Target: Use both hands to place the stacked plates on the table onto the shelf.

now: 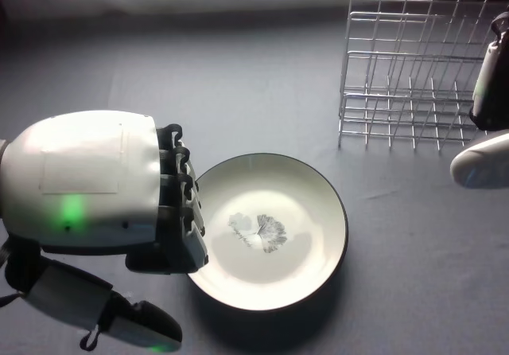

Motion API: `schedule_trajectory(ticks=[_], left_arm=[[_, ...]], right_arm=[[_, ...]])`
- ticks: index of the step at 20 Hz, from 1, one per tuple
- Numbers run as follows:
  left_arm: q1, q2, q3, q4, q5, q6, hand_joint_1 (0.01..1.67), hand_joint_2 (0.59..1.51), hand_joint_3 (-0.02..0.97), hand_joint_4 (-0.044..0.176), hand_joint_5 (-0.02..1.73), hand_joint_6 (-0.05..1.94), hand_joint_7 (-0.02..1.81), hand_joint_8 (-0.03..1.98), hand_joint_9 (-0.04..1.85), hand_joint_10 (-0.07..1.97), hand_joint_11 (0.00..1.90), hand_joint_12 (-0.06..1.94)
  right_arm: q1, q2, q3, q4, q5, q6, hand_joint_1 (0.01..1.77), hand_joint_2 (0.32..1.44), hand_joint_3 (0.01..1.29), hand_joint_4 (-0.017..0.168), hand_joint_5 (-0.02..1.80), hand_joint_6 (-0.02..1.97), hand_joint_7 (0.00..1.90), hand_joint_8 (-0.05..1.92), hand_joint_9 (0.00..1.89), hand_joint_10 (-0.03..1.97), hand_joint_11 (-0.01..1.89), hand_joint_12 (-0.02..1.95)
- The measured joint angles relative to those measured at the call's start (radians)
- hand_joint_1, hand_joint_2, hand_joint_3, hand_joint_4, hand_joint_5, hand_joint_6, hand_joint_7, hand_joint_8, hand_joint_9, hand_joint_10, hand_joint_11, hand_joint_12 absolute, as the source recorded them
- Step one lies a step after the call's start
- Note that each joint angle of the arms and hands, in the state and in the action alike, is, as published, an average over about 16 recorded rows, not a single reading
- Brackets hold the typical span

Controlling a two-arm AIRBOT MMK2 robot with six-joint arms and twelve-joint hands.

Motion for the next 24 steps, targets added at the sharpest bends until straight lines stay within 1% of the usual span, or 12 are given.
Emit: schedule_trajectory(ticks=[1,4,8,9,12,14,16,19,21,24], left_arm=[[0.000,0.000,0.001,0.001,-0.001,-0.001,0.12,1.112,0.048,0.006,0.60,0.90,0.60,0.91,0.63,0.89,0.67,0.95],[-0.002,0.000,0.010,0.008,-0.007,-0.007,0.10,1.103,0.044,0.005,0.45,0.67,0.45,0.67,0.47,0.66,0.50,0.71],[-0.021,0.000,0.022,0.030,-0.016,-0.026,0.08,1.097,0.041,0.003,0.34,0.49,0.34,0.50,0.35,0.49,0.37,0.52],[-0.027,0.000,0.026,0.039,-0.019,-0.033,0.07,1.092,0.041,0.003,0.29,0.42,0.29,0.42,0.30,0.42,0.32,0.44],[-0.053,-0.003,0.042,0.077,-0.033,-0.064,0.03,1.076,0.035,0.002,0.07,0.09,0.06,0.09,0.07,0.09,0.09,0.10],[-0.075,-0.007,0.056,0.110,-0.045,-0.093,0.02,1.079,0.027,0.001,0.02,0.00,0.02,0.01,0.02,0.00,0.02,0.00],[-0.099,-0.013,0.074,0.150,-0.055,-0.122,0.02,1.080,0.030,0.000,0.02,0.00,0.02,0.00,0.02,0.01,0.02,-0.01],[-0.134,-0.025,0.109,0.219,-0.073,-0.160,0.02,1.081,0.028,0.000,0.02,0.00,0.02,-0.01,0.02,0.01,0.01,-0.01],[-0.154,-0.036,0.134,0.268,-0.088,-0.177,0.02,1.082,0.027,0.000,0.02,0.00,0.02,-0.01,0.02,0.01,0.01,-0.01],[-0.173,-0.059,0.177,0.336,-0.116,-0.191,0.02,1.083,0.025,0.000,0.02,0.00,0.02,-0.01,0.02,0.01,0.01,-0.01]], right_arm=[[0.000,0.000,0.000,0.000,0.000,0.000,0.08,1.09,0.05,0.003,0.87,1.02,0.94,0.99,0.98,1.02,1.04,0.94],[-0.003,-0.001,0.000,0.001,-0.002,0.000,0.06,1.13,0.05,0.002,0.64,0.77,0.70,0.73,0.72,0.76,0.77,0.70],[-0.005,-0.002,0.000,0.001,-0.002,0.000,0.05,1.16,0.04,0.001,0.48,0.57,0.52,0.55,0.54,0.57,0.57,0.52],[-0.005,-0.002,0.000,0.001,-0.003,0.000,0.05,1.18,0.04,0.000,0.42,0.49,0.46,0.47,0.47,0.49,0.50,0.44],[-0.008,-0.004,0.000,0.001,-0.004,0.000,0.03,1.23,0.04,-0.003,0.16,0.16,0.18,0.14,0.18,0.15,0.20,0.11],[-0.009,-0.005,0.000,0.002,-0.003,0.000,0.03,1.24,0.03,-0.002,0.06,0.04,0.06,0.03,0.06,0.04,0.08,0.01],[-0.010,-0.006,0.000,0.002,-0.002,0.000,0.03,1.24,0.02,-0.002,0.02,0.02,0.02,0.01,0.02,0.01,0.02,0.00],[-0.010,-0.008,0.000,0.001,0.001,-0.002,0.03,1.24,0.02,-0.002,0.02,0.02,0.02,0.01,0.02,0.01,0.01,-0.01],[-0.011,-0.010,0.000,-0.004,0.005,-0.003,0.03,1.24,0.02,-0.002,0.02,0.02,0.02,0.01,0.02,0.01,0.01,-0.01],[-0.012,-0.012,0.000,-0.012,0.011,-0.005,0.03,1.24,0.02,-0.002,0.02,0.02,0.02,0.01,0.02,0.01,0.01,-0.01]])
